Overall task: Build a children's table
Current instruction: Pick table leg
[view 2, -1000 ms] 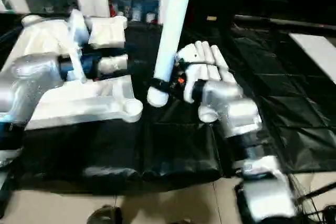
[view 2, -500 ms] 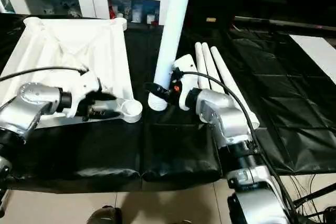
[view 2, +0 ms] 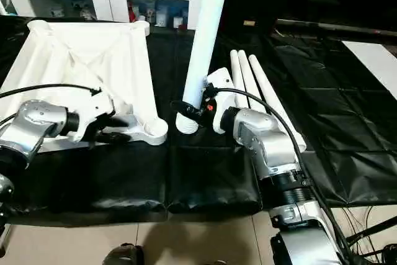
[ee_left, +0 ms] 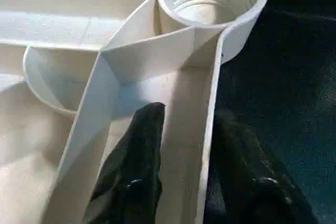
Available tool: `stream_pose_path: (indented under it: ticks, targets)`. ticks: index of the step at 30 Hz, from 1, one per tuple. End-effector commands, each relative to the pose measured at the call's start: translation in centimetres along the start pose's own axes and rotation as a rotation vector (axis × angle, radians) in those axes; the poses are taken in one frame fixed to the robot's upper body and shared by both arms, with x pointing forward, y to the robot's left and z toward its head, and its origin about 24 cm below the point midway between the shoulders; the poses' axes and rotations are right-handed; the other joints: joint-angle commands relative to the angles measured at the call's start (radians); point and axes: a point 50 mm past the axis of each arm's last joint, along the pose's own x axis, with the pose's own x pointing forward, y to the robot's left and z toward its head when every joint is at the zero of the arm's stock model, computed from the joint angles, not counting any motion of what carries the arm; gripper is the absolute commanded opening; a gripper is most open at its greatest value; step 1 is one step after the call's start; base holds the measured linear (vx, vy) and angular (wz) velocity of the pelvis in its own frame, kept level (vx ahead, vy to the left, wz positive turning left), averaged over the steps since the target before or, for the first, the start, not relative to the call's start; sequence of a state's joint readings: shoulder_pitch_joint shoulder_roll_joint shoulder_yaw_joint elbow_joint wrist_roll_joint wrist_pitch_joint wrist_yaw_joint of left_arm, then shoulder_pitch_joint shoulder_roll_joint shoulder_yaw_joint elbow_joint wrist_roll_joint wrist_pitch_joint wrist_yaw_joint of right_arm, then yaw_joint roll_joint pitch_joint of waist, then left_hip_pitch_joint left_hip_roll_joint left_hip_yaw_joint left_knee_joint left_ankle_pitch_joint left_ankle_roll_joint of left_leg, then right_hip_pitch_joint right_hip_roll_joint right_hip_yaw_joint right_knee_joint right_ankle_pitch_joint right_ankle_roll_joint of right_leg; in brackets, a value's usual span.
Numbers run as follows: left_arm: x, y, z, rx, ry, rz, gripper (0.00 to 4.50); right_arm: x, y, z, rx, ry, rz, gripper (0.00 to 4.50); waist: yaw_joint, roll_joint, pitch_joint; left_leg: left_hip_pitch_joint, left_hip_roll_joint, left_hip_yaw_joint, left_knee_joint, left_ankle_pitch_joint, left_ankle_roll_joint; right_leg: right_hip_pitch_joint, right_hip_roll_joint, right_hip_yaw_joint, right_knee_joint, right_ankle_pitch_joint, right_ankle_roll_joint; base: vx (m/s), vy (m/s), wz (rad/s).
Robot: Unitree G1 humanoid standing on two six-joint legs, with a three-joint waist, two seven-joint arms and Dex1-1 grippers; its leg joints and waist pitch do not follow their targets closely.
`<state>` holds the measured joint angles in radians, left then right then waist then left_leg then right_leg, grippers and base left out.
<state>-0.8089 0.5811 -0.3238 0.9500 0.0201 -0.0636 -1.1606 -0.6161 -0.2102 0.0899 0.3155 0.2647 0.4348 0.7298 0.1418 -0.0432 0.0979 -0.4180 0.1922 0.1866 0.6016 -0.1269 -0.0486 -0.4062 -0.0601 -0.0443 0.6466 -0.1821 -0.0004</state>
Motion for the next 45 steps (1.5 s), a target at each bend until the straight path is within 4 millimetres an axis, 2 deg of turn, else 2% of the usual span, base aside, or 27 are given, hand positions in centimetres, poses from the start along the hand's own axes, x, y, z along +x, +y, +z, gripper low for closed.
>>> stream_pose_path:
  ticks: [1, 2, 3, 6, 8, 11, 13, 15, 17, 18, 20, 21, 22, 26, 29, 30, 31, 33, 34, 40, 43, 45]
  targets:
    - [-0.3, 0.3, 0.2, 0.024, 0.018, 0.000, 1.23, -0.2, 0.0, 0.4, -0.017, -0.001, 0.002, 1.86, -0.005, 0.023, -0.100, 0.060, 0.045, -0.026, -0.078, -0.396, -0.105, 0.019, -0.098, 0.043, -0.084, -0.305, -0.195, 0.000, 0.000, 0.00]
    - [-0.3, 0.3, 0.2, 0.024, 0.018, -0.001, 1.23, -0.2, 0.0, 0.4, -0.017, -0.001, 0.002, 1.86, -0.006, 0.022, -0.100, 0.060, 0.046, -0.026, -0.078, -0.401, -0.107, 0.018, -0.099, 0.043, -0.084, -0.310, -0.194, 0.000, 0.000, 0.00]
    - [-0.2, 0.2, 0.1, 0.025, 0.020, -0.004, 0.92, -0.2, 0.0, 0.4, -0.017, -0.001, 0.002, 1.86, -0.006, 0.023, -0.100, 0.060, 0.046, -0.026, -0.079, -0.405, -0.109, 0.018, -0.098, 0.043, -0.083, -0.312, -0.195, 0.000, 0.000, 0.00]
    - [-0.1, 0.2, 0.1, 0.023, 0.016, -0.006, 0.84, -0.2, 0.0, 0.4, -0.017, -0.003, 0.000, 1.86, -0.006, 0.022, -0.098, 0.061, 0.046, -0.027, -0.078, -0.414, -0.108, 0.017, -0.101, 0.044, -0.087, -0.329, -0.194, 0.000, 0.000, 0.00]
    - [0.0, 0.2, 0.2, 0.019, 0.007, -0.005, 0.48, -0.1, 0.0, 0.4, -0.016, -0.005, -0.001, 1.86, -0.006, 0.023, -0.098, 0.061, 0.046, -0.027, -0.077, -0.417, -0.108, 0.016, -0.101, 0.044, -0.087, -0.335, -0.193, 0.000, 0.000, 0.00]
    - [0.2, 0.1, 0.2, 0.012, -0.007, -0.007, 0.38, -0.1, 0.0, 0.4, -0.014, -0.009, -0.004, 1.86, -0.006, 0.023, -0.097, 0.061, 0.046, -0.028, -0.078, -0.432, -0.111, 0.015, -0.101, 0.043, -0.089, -0.356, -0.190, 0.000, 0.000, 0.00]
    - [0.2, 0.0, 0.2, 0.009, -0.022, -0.016, 0.29, -0.2, 0.0, 0.4, -0.011, -0.012, -0.007, 1.86, -0.008, 0.025, -0.098, 0.057, 0.046, -0.032, -0.082, -0.439, -0.116, 0.020, -0.101, 0.041, -0.087, -0.360, -0.189, 0.000, 0.000, 0.00]
    - [0.5, -0.5, 0.5, 0.022, -0.050, -0.040, 0.13, -0.3, 0.1, 0.4, -0.007, -0.017, -0.013, 1.86, -0.007, 0.025, -0.098, 0.061, 0.045, -0.031, -0.081, -0.443, -0.116, 0.017, -0.102, 0.042, -0.089, -0.359, -0.191, 0.000, 0.000, 0.00]
    - [0.8, -0.9, 0.9, 0.045, -0.069, -0.062, 0.04, -0.4, 0.0, 0.4, -0.004, -0.022, -0.020, 1.86, -0.009, 0.022, -0.097, 0.056, 0.047, -0.031, -0.082, -0.424, -0.112, 0.022, -0.102, 0.043, -0.086, -0.335, -0.197, 0.000, 0.000, 0.00]
    - [1.1, -1.3, 1.2, 0.061, -0.086, -0.073, 0.04, -0.5, -0.1, 0.5, -0.002, -0.025, -0.029, 1.86, -0.008, 0.025, -0.099, 0.059, 0.049, -0.029, -0.082, -0.418, -0.111, 0.020, -0.101, 0.043, -0.083, -0.315, -0.202, 0.000, 0.000, 0.00]
    - [1.6, -1.8, 1.7, 0.076, -0.110, -0.090, 0.04, -0.6, -0.2, 0.5, -0.001, -0.027, -0.039, 1.86, -0.008, 0.022, -0.099, 0.060, 0.044, -0.025, -0.079, -0.404, -0.100, 0.022, -0.099, 0.044, -0.086, -0.304, -0.205, 0.000, 0.000, 0.00]
    - [1.9, -2.2, 1.9, 0.080, -0.126, -0.106, 0.01, -0.7, -0.3, 0.5, 0.001, -0.027, -0.046, 1.86, -0.004, 0.023, -0.101, 0.064, 0.045, -0.022, -0.075, -0.386, -0.094, 0.020, -0.099, 0.045, -0.087, -0.293, -0.208, 0.000, 0.000, 0.00]
    - [2.2, -2.6, 2.1, 0.090, -0.130, -0.119, 0.00, -0.8, -0.3, 0.5, 0.003, -0.028, -0.051, 1.86, -0.003, 0.021, -0.101, 0.059, 0.047, -0.023, -0.077, -0.363, -0.090, 0.025, -0.098, 0.045, -0.082, -0.270, -0.210, 0.000, 0.000, 0.00]
    - [2.4, -3.3, 1.9, 0.115, -0.119, -0.126, 0.00, -1.1, -0.3, 0.3, 0.006, -0.026, -0.065, 1.86, -0.001, 0.024, -0.101, 0.060, 0.046, -0.021, -0.078, -0.363, -0.087, 0.023, -0.093, 0.043, -0.082, -0.273, -0.199, 0.000, 0.000, 0.00]
    - [2.3, -3.2, 1.8, 0.120, -0.114, -0.074, 0.00, -1.2, -0.2, 0.1, 0.012, -0.028, -0.078, 1.86, -0.003, 0.023, -0.099, 0.062, 0.044, -0.020, -0.079, -0.393, -0.088, 0.020, -0.094, 0.044, -0.087, -0.322, -0.185, 0.000, 0.000, 0.00]
    - [2.2, -3.3, 1.8, 0.109, -0.117, -0.077, 0.29, -1.3, -0.2, 0.1, 0.014, -0.029, -0.081, 1.86, -0.003, 0.024, -0.099, 0.063, 0.043, -0.021, -0.078, -0.402, -0.089, 0.019, -0.095, 0.044, -0.091, -0.349, -0.177, 0.000, 0.000, 0.00]
    - [1.9, -3.4, 1.9, 0.099, -0.131, -0.079, 0.29, -1.3, -0.2, 0.1, 0.017, -0.031, -0.086, 1.86, -0.004, 0.025, -0.099, 0.063, 0.044, -0.023, -0.080, -0.410, -0.093, 0.019, -0.096, 0.043, -0.090, -0.367, -0.172, 0.000, 0.000, 0.00]
    - [1.4, -3.5, 2.2, 0.089, -0.163, -0.076, 0.60, -1.4, -0.2, 0.0, 0.024, -0.036, -0.095, 1.86, -0.007, 0.026, -0.097, 0.062, 0.045, -0.025, -0.081, -0.426, -0.099, 0.018, -0.097, 0.043, -0.091, -0.381, -0.171, 0.000, 0.000, 0.00]
    - [1.3, -3.5, 2.3, 0.092, -0.170, -0.069, 0.60, -1.4, -0.1, 0.0, 0.024, -0.036, -0.096, 1.86, -0.007, 0.027, -0.098, 0.066, 0.044, -0.023, -0.079, -0.435, -0.100, 0.015, -0.098, 0.043, -0.093, -0.385, -0.178, 0.000, 0.000, 0.00]
    - [-0.6, -3.1, 3.8, 0.118, -0.282, 0.009, 1.17, -1.5, -0.1, 0.1, 0.024, -0.050, -0.120, 1.86, -0.010, 0.024, -0.094, 0.062, 0.041, -0.025, -0.080, -0.440, -0.097, 0.018, -0.094, 0.041, -0.097, -0.418, -0.163, 0.000, 0.000, 0.00]
    - [-2.3, -3.3, 4.4, 0.091, -0.337, 0.027, 1.23, -1.8, 0.0, 0.5, 0.019, -0.061, -0.132, 1.86, -0.012, 0.025, -0.094, 0.064, 0.042, -0.026, -0.080, -0.442, -0.100, 0.016, -0.095, 0.042, -0.095, -0.428, -0.159, 0.000, 0.000, 0.00]
    - [-3.3, -3.3, 4.7, 0.090, -0.368, 0.066, 1.23, -1.9, -0.1, 0.8, -0.005, -0.070, -0.167, 1.86, -0.016, 0.027, -0.095, 0.064, 0.041, -0.024, -0.081, -0.440, -0.102, 0.014, -0.088, 0.041, -0.092, -0.406, -0.164, 0.000, 0.000, 0.00]
